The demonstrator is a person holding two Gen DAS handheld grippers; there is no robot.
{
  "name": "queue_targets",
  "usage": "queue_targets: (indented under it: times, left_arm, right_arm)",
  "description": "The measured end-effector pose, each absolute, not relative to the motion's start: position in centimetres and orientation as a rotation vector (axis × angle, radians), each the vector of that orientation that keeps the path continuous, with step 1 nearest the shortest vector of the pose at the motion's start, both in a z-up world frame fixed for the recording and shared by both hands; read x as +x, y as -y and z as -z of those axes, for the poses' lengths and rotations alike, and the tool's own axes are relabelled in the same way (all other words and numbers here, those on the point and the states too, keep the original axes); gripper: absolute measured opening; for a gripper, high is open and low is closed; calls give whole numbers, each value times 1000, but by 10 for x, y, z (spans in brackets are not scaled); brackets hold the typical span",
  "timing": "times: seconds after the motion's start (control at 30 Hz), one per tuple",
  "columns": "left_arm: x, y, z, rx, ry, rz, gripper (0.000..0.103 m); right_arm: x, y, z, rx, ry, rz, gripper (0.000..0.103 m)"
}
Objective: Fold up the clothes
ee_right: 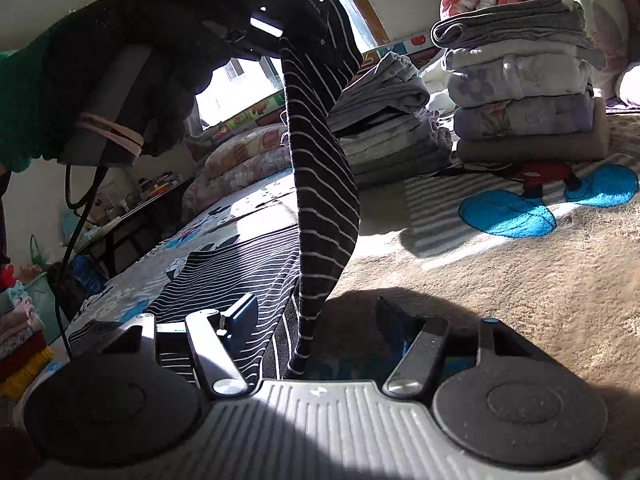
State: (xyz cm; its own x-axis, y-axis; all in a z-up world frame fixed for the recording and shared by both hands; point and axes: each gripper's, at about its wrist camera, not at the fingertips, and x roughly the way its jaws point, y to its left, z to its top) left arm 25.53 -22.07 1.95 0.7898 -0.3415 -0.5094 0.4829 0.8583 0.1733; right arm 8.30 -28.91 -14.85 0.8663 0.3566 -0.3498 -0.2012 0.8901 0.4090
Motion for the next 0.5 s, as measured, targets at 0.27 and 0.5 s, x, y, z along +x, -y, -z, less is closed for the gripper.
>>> queue_targets:
  times: [0.27,0.5]
  left_arm:
    - [247,147,-42,190,-457,428,3]
    - [233,88,-50,133,-433,402,3]
  right_arm:
    - [76,220,163,67,-540,-351,66]
    - [64,204,163,-26,-493,-316,57]
